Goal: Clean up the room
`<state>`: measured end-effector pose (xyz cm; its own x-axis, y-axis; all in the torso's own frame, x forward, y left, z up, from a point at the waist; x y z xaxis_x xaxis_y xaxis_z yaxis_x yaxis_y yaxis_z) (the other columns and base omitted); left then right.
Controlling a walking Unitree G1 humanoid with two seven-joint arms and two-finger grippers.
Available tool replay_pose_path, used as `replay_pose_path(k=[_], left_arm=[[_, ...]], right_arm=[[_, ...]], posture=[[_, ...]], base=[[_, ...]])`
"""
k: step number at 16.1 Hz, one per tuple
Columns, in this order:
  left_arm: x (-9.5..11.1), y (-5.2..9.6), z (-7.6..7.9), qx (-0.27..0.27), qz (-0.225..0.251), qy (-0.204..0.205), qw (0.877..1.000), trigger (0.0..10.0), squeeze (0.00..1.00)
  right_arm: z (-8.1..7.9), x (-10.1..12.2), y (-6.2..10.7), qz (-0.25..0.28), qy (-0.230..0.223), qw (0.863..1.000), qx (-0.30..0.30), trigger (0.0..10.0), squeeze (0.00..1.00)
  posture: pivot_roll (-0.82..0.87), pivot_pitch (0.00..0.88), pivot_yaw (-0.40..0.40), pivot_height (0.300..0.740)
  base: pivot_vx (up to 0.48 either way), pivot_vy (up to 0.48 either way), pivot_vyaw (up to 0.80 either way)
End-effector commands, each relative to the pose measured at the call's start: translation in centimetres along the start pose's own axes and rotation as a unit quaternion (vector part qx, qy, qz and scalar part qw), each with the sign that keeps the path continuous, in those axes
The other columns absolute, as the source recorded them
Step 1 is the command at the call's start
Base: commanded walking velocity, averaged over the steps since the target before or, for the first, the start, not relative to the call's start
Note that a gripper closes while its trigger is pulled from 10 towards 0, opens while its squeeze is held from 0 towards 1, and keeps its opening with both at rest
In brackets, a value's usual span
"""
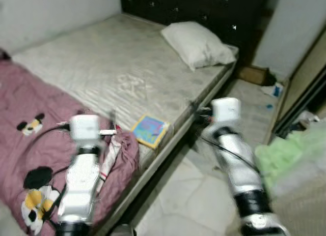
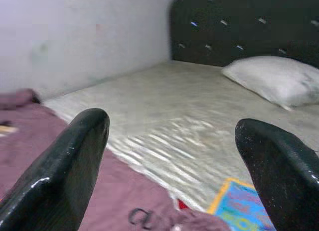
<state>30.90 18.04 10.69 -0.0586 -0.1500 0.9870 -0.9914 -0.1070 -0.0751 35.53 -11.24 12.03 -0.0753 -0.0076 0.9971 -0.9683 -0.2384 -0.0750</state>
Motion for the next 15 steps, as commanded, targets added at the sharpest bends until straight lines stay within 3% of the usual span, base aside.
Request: replay_pose_path(k=[1, 15], left_arm=[[0.34, -0.10, 0.68, -0.007, 0.006, 0.001, 1.000, 10.0, 0.00], [0.36, -0.15, 0.89, -0.012, 0.009, -0.004, 1.000, 10.0, 0.00]], right_arm=[[1.07, 0.07, 0.07, 0.000, 0.008, 1.000, -0.011, 10.0, 0.00], [0.87, 0.04, -0.08, 0.003, 0.005, 1.000, -0.003, 10.0, 0.00]], posture=[[-0.06, 0.000, -0.036, 0.740], [-0.05, 0.000, -0.036, 0.740]], base=[[0.000, 0.000, 0.80], [0.000, 0.000, 0.80]])
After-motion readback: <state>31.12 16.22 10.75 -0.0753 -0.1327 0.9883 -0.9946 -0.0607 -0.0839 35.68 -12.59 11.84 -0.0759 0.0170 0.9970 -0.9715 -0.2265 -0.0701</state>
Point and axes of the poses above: a point about 5 cm out from each wrist's last joint towards the gripper, its own y axis pointing back from the gripper into the wrist, its own x axis along the axis of the wrist's last joint, z = x × y, the point moved 4 cm from there along -y, pointing out of the wrist towards the gripper, and after that the axes turned 3 degrees about -y, right-handed, at the moved point
